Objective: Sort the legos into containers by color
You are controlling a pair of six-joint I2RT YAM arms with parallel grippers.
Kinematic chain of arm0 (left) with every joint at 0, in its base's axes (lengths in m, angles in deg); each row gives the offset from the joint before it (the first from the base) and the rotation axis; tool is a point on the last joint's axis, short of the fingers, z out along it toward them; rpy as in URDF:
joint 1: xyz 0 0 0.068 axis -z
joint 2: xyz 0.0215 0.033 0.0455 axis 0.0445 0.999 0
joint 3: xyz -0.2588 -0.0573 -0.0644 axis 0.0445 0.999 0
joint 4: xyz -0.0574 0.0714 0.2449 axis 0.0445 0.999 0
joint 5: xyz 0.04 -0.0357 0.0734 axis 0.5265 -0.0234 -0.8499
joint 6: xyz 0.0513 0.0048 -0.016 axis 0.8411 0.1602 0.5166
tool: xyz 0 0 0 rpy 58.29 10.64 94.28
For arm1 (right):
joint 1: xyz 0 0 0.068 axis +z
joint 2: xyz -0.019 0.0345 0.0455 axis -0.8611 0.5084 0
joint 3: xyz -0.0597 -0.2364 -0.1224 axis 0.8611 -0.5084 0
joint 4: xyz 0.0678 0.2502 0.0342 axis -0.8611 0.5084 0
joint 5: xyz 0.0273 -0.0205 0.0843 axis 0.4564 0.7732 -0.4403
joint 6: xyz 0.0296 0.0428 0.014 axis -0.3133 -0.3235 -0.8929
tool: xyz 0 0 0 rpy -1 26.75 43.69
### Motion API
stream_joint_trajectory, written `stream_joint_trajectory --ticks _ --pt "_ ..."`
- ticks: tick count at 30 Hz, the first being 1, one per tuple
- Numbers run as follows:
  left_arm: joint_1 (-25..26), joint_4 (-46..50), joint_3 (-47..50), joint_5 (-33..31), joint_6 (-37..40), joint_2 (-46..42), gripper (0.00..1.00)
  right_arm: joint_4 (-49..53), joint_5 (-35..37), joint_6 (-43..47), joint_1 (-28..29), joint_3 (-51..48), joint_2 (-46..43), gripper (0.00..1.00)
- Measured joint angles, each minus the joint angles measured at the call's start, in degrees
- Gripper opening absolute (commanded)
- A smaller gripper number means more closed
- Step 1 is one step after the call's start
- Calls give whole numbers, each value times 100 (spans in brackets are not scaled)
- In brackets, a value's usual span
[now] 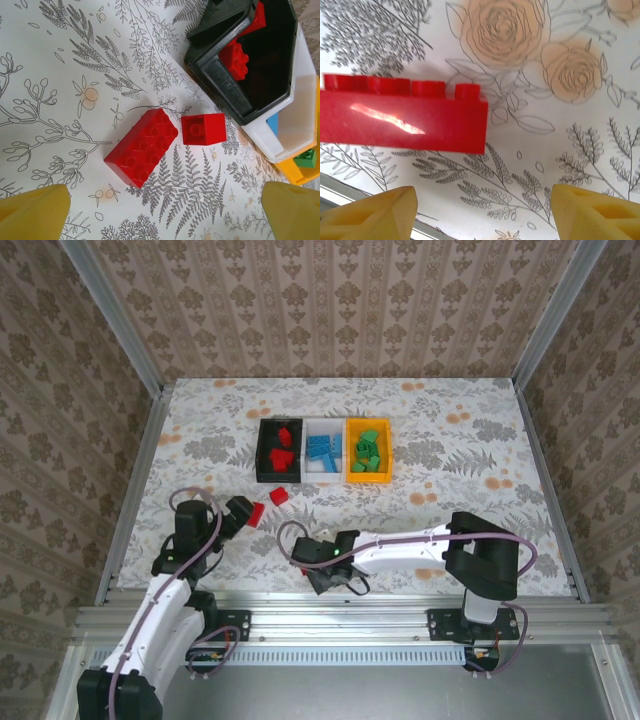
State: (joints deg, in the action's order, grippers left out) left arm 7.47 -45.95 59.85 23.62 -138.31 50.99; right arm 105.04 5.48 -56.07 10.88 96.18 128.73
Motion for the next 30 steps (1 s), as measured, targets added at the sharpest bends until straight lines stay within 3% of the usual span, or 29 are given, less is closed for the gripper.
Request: stream_joint_trajectory --ticks 15,19,24,30 --pt "0 9 -55 -9 4 -188 100 -28 127 1329 -463 1137 1058 74" --pt "0 9 -55 -9 4 -188 100 -85 83 1589 -708 1368 1191 60" --pt "-4 42 -55 -24 7 -190 100 -153 66 1676 -809 1414 1189 34" --pt "-4 48 -55 -24 4 -188 100 -197 -4 1624 -752 1373 1056 23"
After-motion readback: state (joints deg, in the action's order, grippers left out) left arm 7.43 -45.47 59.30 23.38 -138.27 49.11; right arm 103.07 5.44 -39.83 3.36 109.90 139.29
